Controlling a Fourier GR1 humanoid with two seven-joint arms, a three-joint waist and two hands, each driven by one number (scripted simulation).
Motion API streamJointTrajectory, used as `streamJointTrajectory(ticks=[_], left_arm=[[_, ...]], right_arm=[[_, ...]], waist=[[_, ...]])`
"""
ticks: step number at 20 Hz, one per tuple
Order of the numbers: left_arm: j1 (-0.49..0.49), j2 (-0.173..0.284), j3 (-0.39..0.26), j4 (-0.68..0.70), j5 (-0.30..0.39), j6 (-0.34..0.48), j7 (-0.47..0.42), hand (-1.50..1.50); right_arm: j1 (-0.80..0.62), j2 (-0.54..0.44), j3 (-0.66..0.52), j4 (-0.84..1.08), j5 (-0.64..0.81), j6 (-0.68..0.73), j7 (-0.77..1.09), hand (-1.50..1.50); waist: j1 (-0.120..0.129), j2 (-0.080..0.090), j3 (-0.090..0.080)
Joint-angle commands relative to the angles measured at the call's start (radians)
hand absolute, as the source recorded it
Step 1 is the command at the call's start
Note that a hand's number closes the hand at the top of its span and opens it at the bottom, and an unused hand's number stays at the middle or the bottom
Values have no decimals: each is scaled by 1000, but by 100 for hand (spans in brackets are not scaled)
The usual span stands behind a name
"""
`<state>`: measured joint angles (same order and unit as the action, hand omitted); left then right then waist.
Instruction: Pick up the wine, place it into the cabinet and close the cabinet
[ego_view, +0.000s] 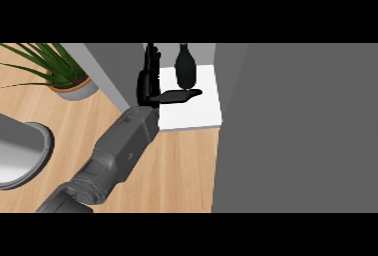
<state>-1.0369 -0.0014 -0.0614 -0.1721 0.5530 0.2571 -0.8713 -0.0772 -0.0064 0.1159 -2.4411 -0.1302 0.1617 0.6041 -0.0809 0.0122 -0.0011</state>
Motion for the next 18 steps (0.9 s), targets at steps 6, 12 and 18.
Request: streamJointTrajectory(ticks=[6,12,18], left_arm=[[160,1,-174,-147,160,36,5,-150],[357,1,-454,-497,271,212,55,-150],[529,1,-600,-729,236,376,49,-150]], right_arm=[[-60,6,56,-52,50,-80,60,-150],[-16,-2,18,-80,27,-67,73,-150],[47,-24,-20,-81,6,-36,15,-150]], waist=[[16,-7,-1],[52,-18,0],[75,-17,2]])
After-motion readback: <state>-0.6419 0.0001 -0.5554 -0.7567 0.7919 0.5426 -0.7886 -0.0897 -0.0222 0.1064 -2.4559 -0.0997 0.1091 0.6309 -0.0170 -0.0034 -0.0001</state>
